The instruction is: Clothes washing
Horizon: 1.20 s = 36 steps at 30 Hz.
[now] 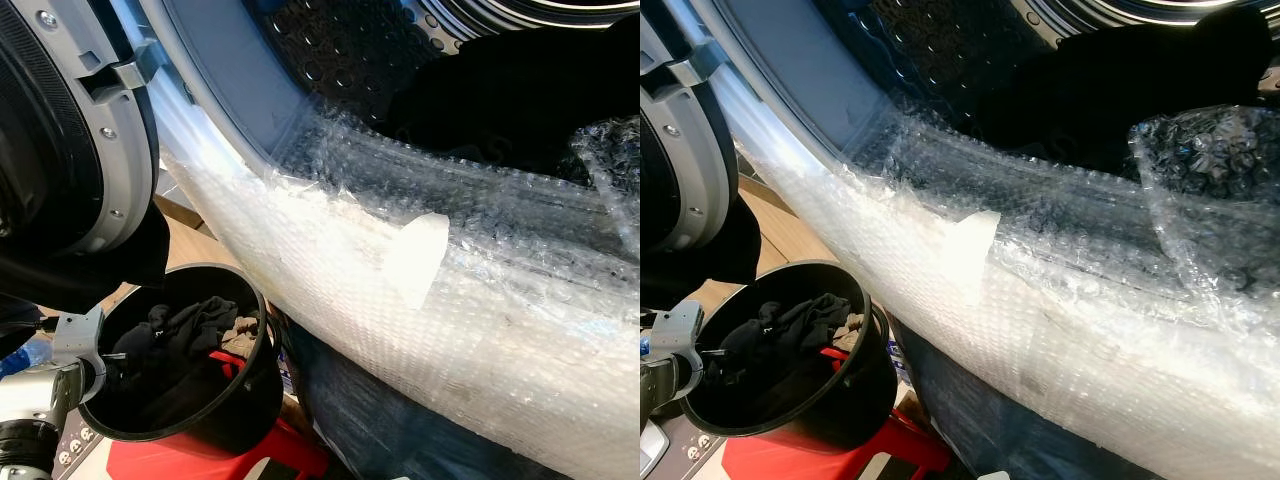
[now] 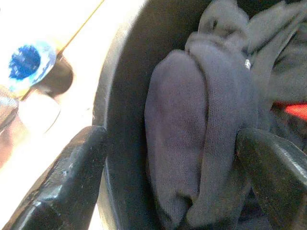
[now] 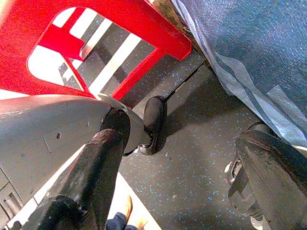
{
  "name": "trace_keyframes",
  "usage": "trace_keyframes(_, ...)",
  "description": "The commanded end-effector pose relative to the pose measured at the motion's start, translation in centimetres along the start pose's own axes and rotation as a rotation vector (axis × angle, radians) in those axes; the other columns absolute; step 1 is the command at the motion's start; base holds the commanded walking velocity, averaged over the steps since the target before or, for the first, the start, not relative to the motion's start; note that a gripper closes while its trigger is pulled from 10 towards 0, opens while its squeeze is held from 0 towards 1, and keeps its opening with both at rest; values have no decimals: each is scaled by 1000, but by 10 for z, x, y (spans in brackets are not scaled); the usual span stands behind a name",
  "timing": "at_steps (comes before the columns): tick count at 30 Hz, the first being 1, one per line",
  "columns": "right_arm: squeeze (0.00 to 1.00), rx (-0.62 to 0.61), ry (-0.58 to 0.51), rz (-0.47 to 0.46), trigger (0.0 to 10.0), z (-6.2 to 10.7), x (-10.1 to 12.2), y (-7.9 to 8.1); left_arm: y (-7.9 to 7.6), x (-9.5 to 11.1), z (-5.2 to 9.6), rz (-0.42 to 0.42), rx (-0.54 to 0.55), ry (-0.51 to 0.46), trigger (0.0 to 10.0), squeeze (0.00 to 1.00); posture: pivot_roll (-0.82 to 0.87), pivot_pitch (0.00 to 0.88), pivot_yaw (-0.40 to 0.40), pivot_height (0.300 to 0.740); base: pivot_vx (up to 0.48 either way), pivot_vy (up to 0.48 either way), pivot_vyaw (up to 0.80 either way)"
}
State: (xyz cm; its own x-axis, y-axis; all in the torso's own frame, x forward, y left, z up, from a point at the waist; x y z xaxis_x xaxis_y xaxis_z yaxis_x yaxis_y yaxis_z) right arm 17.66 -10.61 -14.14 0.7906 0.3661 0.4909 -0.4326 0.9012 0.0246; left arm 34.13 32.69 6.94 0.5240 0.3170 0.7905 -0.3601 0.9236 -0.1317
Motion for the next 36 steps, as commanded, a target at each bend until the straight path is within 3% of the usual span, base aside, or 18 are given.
trace_keyframes(1, 0, 46, 219, -81, 10000, 11, -68, 18, 5, 1, 0, 17, 6, -2, 10000, 0, -3, 208, 198, 740, 0, 0, 0)
trace_keyframes(9, 0, 58, 223, -83, 10000, 11, -71, 27, -5, 1, 0, 18, -42, 10, 10000, 0, -4, 211, 199, 740, 0, 0, 0)
trace_keyframes(11, 0, 74, 224, -85, 10000, 10, -70, 45, -9, 0, -1, 28, -59, 16, 10000, 0, -3, 211, 197, 740, 0, 0, 0)
trace_keyframes(17, 0, 91, 227, -86, 10000, 8, -68, 67, -24, 11, 2, 26, -137, -24, 10000, 0, -5, 212, 196, 740, 0, 0, 0)
trace_keyframes(22, 0, 95, 226, -82, 10000, 8, -65, 70, -45, 21, 9, -23, -233, -45, 10000, 0, -2, 215, 194, 740, 0, 0, 0)
trace_keyframes(27, 0, 98, 222, -82, 10000, 7, -61, 75, -50, 16, 10, -37, -256, -21, 10000, 0, -3, 215, 195, 740, 0, 0, 0)
trace_keyframes(36, 0, 95, 215, -92, 10000, 5, -55, 71, -39, -2, 9, -60, -219, 69, 10000, 0, -3, 217, 198, 740, 0, 0, 0)
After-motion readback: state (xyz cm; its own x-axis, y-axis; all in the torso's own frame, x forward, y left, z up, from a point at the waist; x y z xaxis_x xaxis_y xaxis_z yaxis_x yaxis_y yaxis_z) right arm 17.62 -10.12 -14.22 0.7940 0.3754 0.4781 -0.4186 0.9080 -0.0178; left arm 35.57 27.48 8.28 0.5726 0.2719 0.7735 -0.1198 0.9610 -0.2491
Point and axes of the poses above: a point about 5 cm out from each wrist's last joint towards the gripper, its own z axis pointing back from the gripper into the wrist, its own x axis along the axis of the wrist's last joint, y = z × x, the point moved 5 cm from there along -z, pointing out of the wrist towards the gripper, and after that the axes turned 13 degrees about z, right-handed, at the moved point
